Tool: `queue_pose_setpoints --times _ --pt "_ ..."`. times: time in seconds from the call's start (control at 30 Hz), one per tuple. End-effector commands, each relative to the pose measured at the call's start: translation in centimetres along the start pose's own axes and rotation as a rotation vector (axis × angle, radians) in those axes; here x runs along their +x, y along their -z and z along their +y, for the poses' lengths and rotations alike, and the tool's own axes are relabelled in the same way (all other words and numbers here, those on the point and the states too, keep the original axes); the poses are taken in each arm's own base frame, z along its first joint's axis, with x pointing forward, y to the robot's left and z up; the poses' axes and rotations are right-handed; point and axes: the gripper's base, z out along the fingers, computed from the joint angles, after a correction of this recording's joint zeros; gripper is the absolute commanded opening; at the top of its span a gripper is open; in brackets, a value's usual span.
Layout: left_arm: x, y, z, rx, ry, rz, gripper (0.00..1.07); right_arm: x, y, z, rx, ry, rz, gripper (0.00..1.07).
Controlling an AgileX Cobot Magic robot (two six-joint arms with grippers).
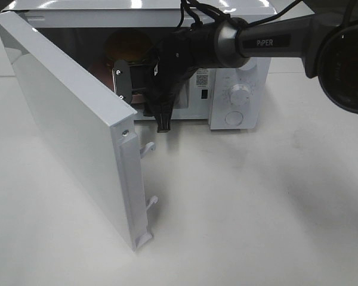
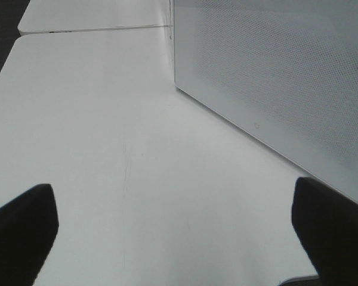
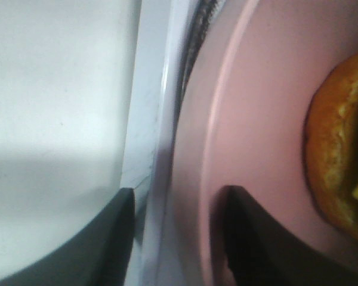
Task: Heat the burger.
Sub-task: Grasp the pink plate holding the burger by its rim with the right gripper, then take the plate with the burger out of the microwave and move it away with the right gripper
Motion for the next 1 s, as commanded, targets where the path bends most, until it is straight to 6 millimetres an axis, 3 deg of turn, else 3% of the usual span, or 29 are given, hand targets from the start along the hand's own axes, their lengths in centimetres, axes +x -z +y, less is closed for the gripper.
queue_pose_setpoints --times 0.03,0.07,0.1,0.6,1.0 --pt "0.1 0.3 -0.1 -0.001 0.002 -0.029 1.00 -0.2 0.1 -1.1 0.083 -0.018 -0.040 0.11" --pt "0.1 0.3 -0.1 -0.001 0.002 -0.029 1.00 -0.2 0.1 -1.1 0.083 -0.018 -0.040 0.11" --pt "0.1 0.3 -0.1 -0.001 0.002 -0.029 1.00 -0.2 0.1 -1.1 0.083 -0.017 -0.041 0.00" --pt "0.1 0.3 -0.1 -0.001 0.002 -0.029 1.00 -0.4 1.1 -1.2 0.044 0.012 -0.025 0.00" --pt "0.1 0.3 -0.1 -0.001 0.002 -0.029 1.00 -1.6 2.6 -1.1 -0.004 0.066 -0.071 0.00"
